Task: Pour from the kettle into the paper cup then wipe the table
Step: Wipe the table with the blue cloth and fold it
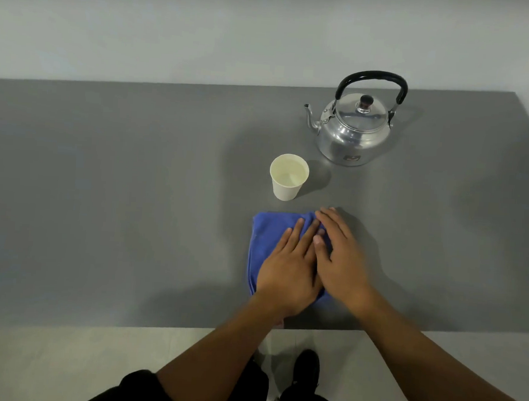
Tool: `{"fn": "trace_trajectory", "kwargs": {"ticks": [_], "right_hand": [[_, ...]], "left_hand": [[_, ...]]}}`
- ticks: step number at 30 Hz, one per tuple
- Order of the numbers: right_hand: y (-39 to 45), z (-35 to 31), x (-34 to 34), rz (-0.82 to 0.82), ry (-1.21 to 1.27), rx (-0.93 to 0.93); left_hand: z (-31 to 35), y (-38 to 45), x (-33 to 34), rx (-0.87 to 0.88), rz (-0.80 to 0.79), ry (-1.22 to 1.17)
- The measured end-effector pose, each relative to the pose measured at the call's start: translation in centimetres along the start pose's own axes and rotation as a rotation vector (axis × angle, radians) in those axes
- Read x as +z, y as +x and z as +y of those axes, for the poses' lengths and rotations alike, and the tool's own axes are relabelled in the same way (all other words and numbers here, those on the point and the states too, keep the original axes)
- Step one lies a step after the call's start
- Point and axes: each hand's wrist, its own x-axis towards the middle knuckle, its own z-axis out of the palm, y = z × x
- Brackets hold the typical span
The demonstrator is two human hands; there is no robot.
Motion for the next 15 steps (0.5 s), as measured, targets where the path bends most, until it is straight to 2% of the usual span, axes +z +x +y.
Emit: {"fn": "trace_trajectory", "kwargs": {"ticks": [2,4,6,8,10,12,15], "right_hand": [[-0.4,-0.2,-0.2,0.053,0.005,-0.015],[-0.7,-0.5,-0.4,0.104,0.045,-0.037],[-1.0,-1.0,-0.1,0.131,0.064,-0.058],[-1.2,-2.0,1.0,0.087,0.028,-0.089],[-1.4,-3.2,2.7,-0.02,-0.098,-0.136],[-1.6,-3.7,4.4,-0.133,-0.297,-0.171],[-2.2,-2.7,5.2,-0.229,-0.559,-0.261]], "left_hand": [[0.4,0.7,-0.5,0.06,0.034,-0.121],[-0.6,0.4,-1.8,0.109,0.105,-0.366],[-2.8,-0.8,-2.9,0.076,0.212,-0.492],[-5.8,-2.6,-3.6,-0.038,0.321,-0.485],[-8.4,-4.2,-4.0,-0.171,0.355,-0.441],[-10.2,-5.1,-4.1,-0.239,0.312,-0.345],[-11.0,-5.1,-3.8,-0.246,0.188,-0.211]]}}
